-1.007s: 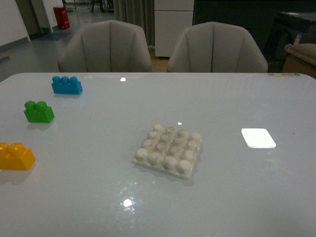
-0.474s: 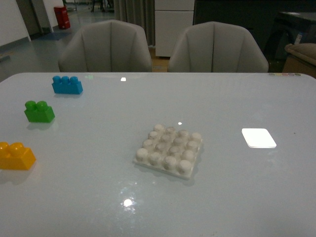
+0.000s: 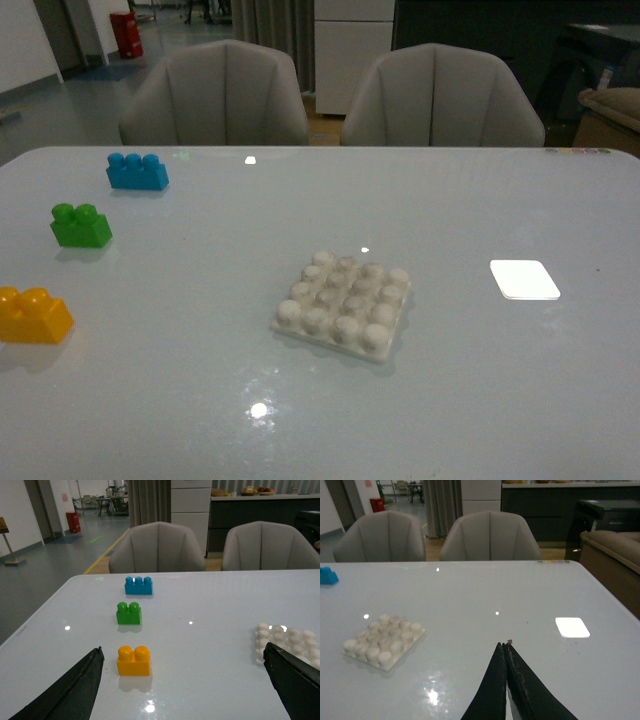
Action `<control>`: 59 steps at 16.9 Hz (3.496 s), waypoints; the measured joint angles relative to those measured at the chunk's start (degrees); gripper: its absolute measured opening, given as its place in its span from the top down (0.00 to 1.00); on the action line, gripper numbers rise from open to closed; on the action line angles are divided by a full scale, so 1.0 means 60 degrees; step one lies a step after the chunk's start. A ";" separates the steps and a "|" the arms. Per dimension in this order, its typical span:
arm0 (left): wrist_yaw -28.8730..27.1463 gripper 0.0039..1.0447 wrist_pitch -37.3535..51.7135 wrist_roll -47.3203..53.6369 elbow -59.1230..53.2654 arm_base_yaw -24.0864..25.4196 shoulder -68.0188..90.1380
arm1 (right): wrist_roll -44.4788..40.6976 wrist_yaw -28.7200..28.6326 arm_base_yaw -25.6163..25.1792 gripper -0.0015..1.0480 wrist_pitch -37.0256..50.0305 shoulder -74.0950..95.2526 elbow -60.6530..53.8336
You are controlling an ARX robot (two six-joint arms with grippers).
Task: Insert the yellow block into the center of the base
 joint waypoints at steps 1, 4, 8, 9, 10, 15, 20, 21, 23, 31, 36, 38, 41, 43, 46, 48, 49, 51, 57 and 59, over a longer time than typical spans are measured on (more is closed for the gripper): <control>0.0004 0.06 -0.0004 0.0000 0.0000 0.0000 0.0000 | 0.0004 -0.0004 0.0000 0.98 0.0073 -0.0364 0.0000; 0.0004 0.06 0.0004 0.0000 0.0000 0.0000 0.0000 | 0.0000 -0.0004 0.0000 0.98 0.0025 -0.0368 0.0004; 0.0004 0.06 0.0004 0.0000 0.0000 0.0000 0.0000 | -0.0004 0.0000 0.0000 0.94 0.0025 -0.0368 0.0004; 0.0004 0.06 0.0004 0.0000 0.0000 0.0000 0.0000 | -0.0004 0.0000 0.0000 0.85 0.0025 -0.0368 0.0004; 0.0000 0.06 0.0004 0.0000 0.0000 0.0000 0.0000 | -0.0004 0.0000 0.0000 0.78 0.0025 -0.0368 0.0004; 0.1257 0.06 -0.2532 0.0313 0.1049 0.0229 0.1330 | -0.0004 -0.0004 0.0000 0.26 0.0036 -0.0368 0.0004; 0.1643 0.06 -0.1501 0.0550 0.2652 -0.0076 0.3446 | -0.0004 0.0000 0.0000 0.07 0.0033 -0.0368 0.0004; 0.1858 0.06 -0.0659 0.0637 0.2812 0.0025 0.4433 | -0.0004 0.0000 0.0000 0.06 0.0029 -0.0368 0.0004; 0.2288 0.06 0.1435 0.0962 0.3268 0.0517 0.7377 | -0.0004 0.0000 0.0000 0.06 0.0029 -0.0368 0.0004; 0.1909 0.06 0.3279 0.1876 0.7781 0.1253 1.6028 | -0.0004 0.0000 0.0000 0.06 0.0029 -0.0368 0.0004; 0.1934 0.06 0.1807 0.2102 0.9296 0.1683 1.8360 | -0.0004 0.0000 0.0000 0.06 0.0029 -0.0368 0.0004; 0.1978 0.06 0.1599 0.2051 0.9486 0.1854 1.8498 | -0.0004 0.0000 0.0000 0.06 0.0029 -0.0368 0.0004; 0.2120 0.06 0.1446 0.1985 0.9675 0.2084 1.8640 | -0.0004 0.0000 0.0000 0.06 0.0029 -0.0368 0.0004; 0.2193 0.06 0.1111 0.1963 0.9726 0.2095 1.8742 | -0.0004 0.0000 0.0000 0.06 0.0029 -0.0368 0.0004; 0.2109 0.06 0.1104 0.1989 0.9734 0.2113 1.8932 | -0.0004 0.0000 0.0000 0.06 0.0029 -0.0368 0.0004; 0.2007 0.06 0.0991 0.1971 0.9799 0.2135 1.9158 | -0.0004 0.0000 0.0000 0.06 0.0029 -0.0368 0.0004; 0.2018 0.06 0.1009 0.1949 0.9806 0.2131 1.9238 | -0.0004 0.0000 0.0000 0.06 0.0029 -0.0368 0.0004; 0.1912 0.06 0.1031 0.1949 0.9887 0.2080 1.9394 | -0.0004 0.0000 0.0000 0.06 0.0029 -0.0368 0.0004; 0.1526 0.06 0.1694 0.1807 0.9978 0.1909 2.0130 | -0.0004 0.0000 0.0000 0.06 0.0029 -0.0368 0.0004; 0.1395 0.14 0.1665 0.1770 0.9978 0.1894 2.0250 | -0.0004 0.0000 0.0000 0.06 0.0029 -0.0368 0.0004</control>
